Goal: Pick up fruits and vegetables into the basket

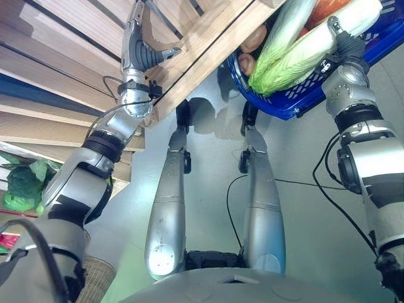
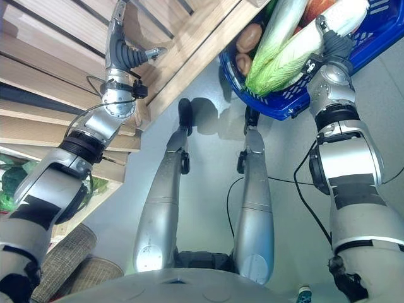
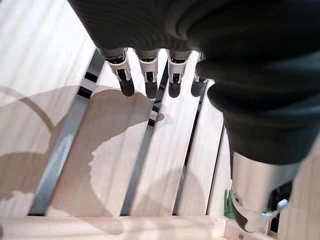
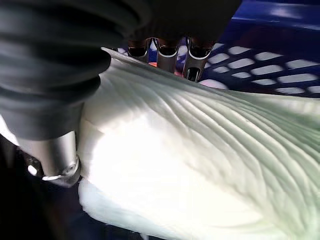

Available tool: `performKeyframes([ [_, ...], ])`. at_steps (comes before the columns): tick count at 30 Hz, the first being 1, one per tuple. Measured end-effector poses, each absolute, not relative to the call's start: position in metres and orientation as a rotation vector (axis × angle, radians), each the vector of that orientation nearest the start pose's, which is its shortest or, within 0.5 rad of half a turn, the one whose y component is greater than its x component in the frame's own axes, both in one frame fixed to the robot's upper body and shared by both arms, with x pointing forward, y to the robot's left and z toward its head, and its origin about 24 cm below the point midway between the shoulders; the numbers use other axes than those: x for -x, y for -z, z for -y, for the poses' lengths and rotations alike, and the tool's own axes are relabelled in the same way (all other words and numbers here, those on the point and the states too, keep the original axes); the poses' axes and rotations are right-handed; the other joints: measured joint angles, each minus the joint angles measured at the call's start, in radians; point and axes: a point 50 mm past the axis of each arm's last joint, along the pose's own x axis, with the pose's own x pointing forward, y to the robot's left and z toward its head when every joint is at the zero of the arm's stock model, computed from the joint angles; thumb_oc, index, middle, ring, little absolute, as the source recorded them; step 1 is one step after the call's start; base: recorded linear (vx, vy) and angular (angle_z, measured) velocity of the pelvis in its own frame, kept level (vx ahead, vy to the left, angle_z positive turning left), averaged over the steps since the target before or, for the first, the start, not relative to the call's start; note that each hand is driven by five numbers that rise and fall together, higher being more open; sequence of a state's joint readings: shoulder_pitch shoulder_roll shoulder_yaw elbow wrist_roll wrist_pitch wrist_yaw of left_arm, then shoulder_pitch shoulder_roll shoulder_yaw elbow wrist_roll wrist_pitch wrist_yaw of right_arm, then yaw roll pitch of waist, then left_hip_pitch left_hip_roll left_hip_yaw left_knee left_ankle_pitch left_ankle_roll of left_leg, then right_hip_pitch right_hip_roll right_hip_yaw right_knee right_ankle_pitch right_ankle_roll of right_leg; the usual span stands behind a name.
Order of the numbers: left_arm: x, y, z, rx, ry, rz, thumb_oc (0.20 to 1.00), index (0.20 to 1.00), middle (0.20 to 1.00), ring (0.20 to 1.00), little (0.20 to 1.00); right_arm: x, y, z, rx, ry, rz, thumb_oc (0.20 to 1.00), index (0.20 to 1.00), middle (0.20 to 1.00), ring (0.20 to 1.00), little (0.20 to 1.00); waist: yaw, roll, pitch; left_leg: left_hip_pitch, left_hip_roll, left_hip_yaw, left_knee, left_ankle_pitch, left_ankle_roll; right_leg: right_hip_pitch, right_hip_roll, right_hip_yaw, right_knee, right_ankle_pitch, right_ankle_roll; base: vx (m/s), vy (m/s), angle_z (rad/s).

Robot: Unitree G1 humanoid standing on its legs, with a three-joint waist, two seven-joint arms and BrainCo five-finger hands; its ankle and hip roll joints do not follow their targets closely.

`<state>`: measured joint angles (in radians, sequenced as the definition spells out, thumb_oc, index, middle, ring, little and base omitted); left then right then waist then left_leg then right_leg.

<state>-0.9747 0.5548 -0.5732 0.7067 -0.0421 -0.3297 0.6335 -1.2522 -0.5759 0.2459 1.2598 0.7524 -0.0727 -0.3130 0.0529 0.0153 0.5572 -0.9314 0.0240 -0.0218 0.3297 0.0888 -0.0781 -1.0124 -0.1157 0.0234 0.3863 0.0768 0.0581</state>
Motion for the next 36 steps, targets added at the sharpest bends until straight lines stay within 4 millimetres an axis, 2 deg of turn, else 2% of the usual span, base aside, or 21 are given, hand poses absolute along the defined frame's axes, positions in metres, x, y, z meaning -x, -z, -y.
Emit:
performKeyframes([
  [3,-0.382,-0.216,-0.161,-0.613,-0.237,0.690,1.000,1.000,1.000,1.000,1.000,-0.410,-0.236,0.274,-0.159,0.530,0.113,1.000,1.000,1.000,1.000,1.000,-0.003,0.018,0.003,-0.023,-0.004,-0.002,0.013,0.000,0.000,-0.020,-0.004,-0.001,0.007,0.000,0.000,0.00,0.000,0.00],
  [6,-0.382,-0.215,-0.160,-0.613,-0.234,0.693,1.000,1.000,1.000,1.000,1.000,-0.409,-0.230,0.277,-0.147,0.540,0.085,1.000,1.000,1.000,1.000,1.000,0.000,0.024,0.004,-0.026,-0.009,-0.001,0.014,0.000,0.001,-0.030,-0.008,0.002,0.017,0.000,0.000,0.00,0.011,0.00],
  [18,-0.381,-0.212,-0.160,-0.604,-0.235,0.686,1.000,1.000,1.000,1.000,1.000,-0.408,-0.223,0.280,-0.128,0.554,0.059,1.000,1.000,1.000,1.000,1.000,0.000,0.024,0.003,-0.022,-0.009,-0.002,0.028,-0.002,0.000,-0.020,-0.005,0.002,0.018,0.001,0.000,0.00,0.003,0.00],
  [20,-0.381,-0.210,-0.161,-0.606,-0.231,0.677,1.000,1.000,1.000,1.000,1.000,-0.407,-0.218,0.283,-0.126,0.561,0.045,1.000,1.000,1.000,1.000,1.000,0.000,0.024,0.003,-0.004,-0.009,-0.005,0.033,-0.004,0.002,0.005,-0.006,-0.002,0.016,0.001,0.000,-0.05,0.008,0.03],
  [28,-0.374,-0.176,-0.175,-0.643,-0.184,0.567,1.000,1.000,1.000,1.000,1.000,-0.396,-0.184,0.300,-0.112,0.607,-0.028,1.000,1.000,1.000,1.000,1.000,0.003,0.024,0.002,0.145,-0.009,-0.004,0.024,-0.022,0.011,0.182,-0.007,-0.008,-0.055,0.015,0.012,-0.06,-0.003,-0.01],
  [32,-0.370,-0.158,-0.181,-0.657,-0.142,0.495,1.000,1.000,1.000,1.000,1.000,-0.387,-0.161,0.309,-0.117,0.625,-0.064,1.000,1.000,1.000,1.000,1.000,-0.003,0.024,0.003,0.234,-0.011,-0.002,-0.001,-0.022,0.020,0.293,-0.010,-0.013,-0.121,0.039,0.017,-0.04,0.007,0.00],
  [36,-0.363,-0.134,-0.198,-0.642,-0.139,0.392,1.000,1.000,1.000,1.000,1.000,-0.377,-0.138,0.317,-0.069,0.628,-0.100,1.000,1.000,1.000,1.000,1.000,-0.004,0.021,0.003,0.375,-0.010,0.000,-0.056,-0.023,0.026,0.448,-0.012,-0.026,-0.202,0.056,0.026,-0.01,0.026,0.00],
])
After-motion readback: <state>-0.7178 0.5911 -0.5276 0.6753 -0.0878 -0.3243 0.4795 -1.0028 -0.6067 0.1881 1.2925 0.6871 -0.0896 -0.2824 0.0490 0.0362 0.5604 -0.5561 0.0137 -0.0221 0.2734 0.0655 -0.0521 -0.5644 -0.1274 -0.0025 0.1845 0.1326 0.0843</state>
